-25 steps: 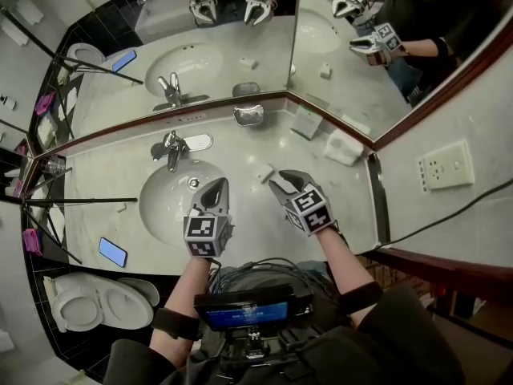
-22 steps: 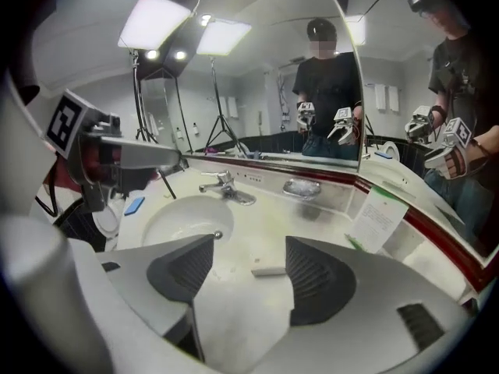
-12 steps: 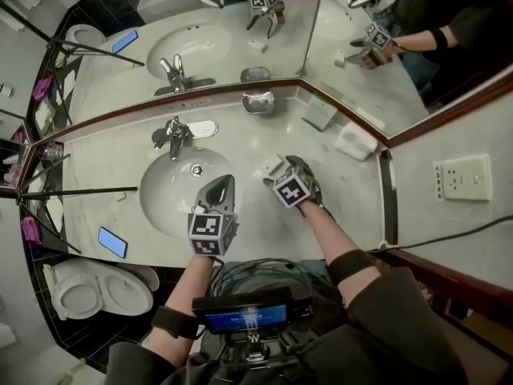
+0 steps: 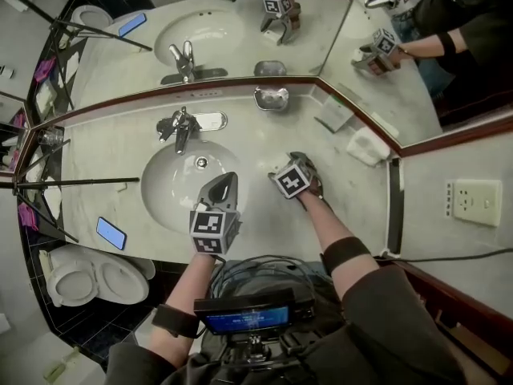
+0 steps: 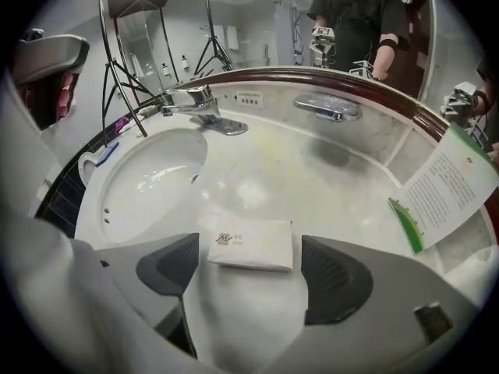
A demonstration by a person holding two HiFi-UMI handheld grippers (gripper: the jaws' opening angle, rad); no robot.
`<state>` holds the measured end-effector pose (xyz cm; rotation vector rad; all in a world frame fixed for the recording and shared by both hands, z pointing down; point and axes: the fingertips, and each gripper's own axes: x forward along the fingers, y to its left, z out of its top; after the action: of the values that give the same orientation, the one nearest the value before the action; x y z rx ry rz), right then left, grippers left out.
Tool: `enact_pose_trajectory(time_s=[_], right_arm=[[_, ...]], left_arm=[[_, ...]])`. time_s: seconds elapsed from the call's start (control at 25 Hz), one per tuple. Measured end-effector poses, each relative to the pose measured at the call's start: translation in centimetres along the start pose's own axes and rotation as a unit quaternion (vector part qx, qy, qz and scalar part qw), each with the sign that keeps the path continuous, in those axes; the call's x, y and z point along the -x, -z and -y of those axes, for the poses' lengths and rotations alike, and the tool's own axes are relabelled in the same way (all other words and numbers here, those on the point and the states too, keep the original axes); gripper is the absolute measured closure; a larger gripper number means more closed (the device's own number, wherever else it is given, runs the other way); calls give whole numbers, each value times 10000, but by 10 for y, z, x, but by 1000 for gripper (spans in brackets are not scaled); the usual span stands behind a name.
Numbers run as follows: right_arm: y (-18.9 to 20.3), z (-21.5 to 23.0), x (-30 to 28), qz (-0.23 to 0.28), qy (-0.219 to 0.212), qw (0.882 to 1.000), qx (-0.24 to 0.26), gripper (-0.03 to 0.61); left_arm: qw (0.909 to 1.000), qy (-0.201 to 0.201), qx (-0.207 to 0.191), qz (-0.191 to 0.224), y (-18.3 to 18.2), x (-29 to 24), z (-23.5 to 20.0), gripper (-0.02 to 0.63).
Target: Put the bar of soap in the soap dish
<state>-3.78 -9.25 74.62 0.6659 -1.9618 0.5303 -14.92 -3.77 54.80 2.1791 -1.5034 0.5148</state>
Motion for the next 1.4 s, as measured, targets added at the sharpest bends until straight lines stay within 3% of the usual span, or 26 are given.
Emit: enact_pose_trajectory(time_s=[0.12,0.48,0.72,0.96,1.16,1.4], right_arm=[[4,0,-2,-125,-65,9999,53,241],[-7,10,17,281,-39,9996,38,242],[-43,13,68,1096,-130,9939,32,241],[-62,19,138,2094,-31,9778,9,241],[-45,12,188,2467,137,9690,71,242],[-26,-1,212,2593,133,9654,-265,242]], left_arm=[[10000,-28,33,-13,1,-1,-2,611],[10000,2,23,-40,5,-6,0,611],[10000,68,-30,11,-1,-10,9,611],[9996,143,-142,173,-9,-12,19,611],[9991,261,-203,261,-10,-18,30,611],[9985,397,-286,244,-12,-24,45,611]])
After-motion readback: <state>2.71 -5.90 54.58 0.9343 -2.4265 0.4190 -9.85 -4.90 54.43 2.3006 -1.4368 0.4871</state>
